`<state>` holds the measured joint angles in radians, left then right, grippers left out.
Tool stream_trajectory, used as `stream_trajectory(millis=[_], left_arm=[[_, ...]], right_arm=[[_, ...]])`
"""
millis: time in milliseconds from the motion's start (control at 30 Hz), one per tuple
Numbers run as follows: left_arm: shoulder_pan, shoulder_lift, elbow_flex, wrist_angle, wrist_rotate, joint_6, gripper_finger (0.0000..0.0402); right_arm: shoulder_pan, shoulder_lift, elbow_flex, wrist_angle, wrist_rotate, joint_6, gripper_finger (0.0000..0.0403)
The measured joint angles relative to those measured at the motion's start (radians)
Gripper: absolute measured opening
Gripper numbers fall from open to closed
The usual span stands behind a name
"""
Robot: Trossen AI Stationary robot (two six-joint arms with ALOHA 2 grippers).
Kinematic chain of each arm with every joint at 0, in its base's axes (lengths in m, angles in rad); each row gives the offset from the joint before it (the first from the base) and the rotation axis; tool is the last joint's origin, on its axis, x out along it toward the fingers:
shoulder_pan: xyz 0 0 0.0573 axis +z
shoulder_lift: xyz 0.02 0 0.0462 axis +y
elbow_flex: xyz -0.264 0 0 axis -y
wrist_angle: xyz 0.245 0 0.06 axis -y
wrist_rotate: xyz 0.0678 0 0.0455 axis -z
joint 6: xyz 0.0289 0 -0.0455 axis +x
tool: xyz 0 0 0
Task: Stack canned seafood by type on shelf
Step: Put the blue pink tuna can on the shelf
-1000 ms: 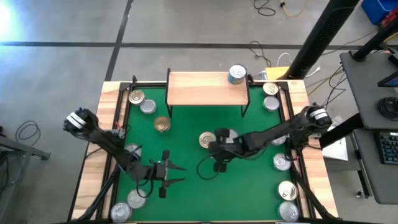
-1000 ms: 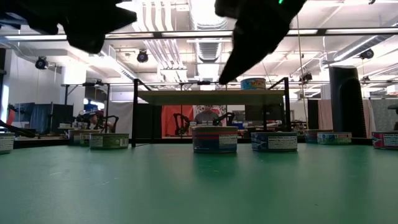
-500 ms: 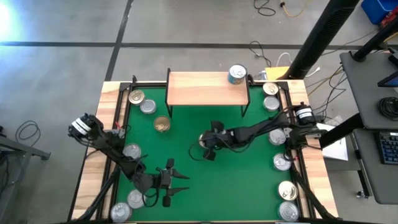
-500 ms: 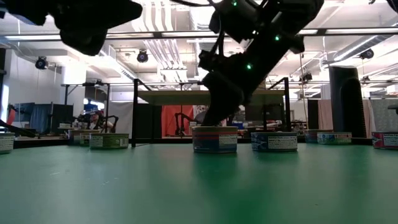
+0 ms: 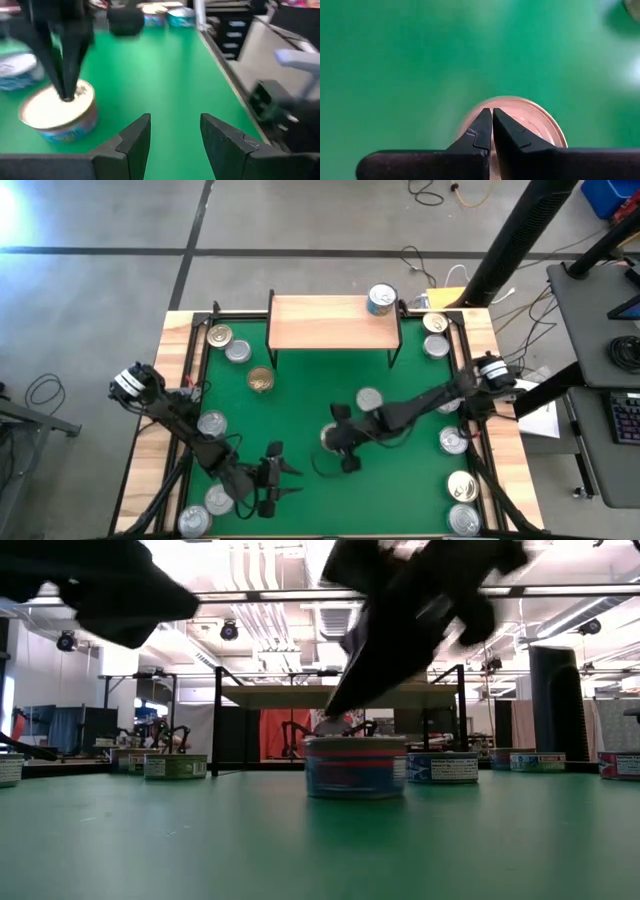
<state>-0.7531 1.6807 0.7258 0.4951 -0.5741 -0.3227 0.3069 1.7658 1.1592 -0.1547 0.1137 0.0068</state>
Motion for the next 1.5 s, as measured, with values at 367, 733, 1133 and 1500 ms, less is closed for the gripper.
stream_trajectory(millis=[367,733,1133,1500], left_arm=[[0.063,0.095,0.0,-0.02,-0.019,-0.085,0.0194],[0.245,0.105,-0.008,-0.087,0.051,-0.019,0.0314],[0.333,0.114,-0.039,-0.014,0.172,0.008,0.0366],[0.39,0.247,-0.013,0.074,0.186,0.083,0.0373]], right_arm=[[0.142,-0.032,-0.002,-0.227,0.014,0.213,0.0009],[0.135,-0.037,-0.002,-0.344,0.017,0.298,0.0009],[0.131,-0.037,-0.002,-0.333,0.033,0.287,0.0009],[0.08,-0.037,-0.003,-0.334,0.175,0.264,0.0009]])
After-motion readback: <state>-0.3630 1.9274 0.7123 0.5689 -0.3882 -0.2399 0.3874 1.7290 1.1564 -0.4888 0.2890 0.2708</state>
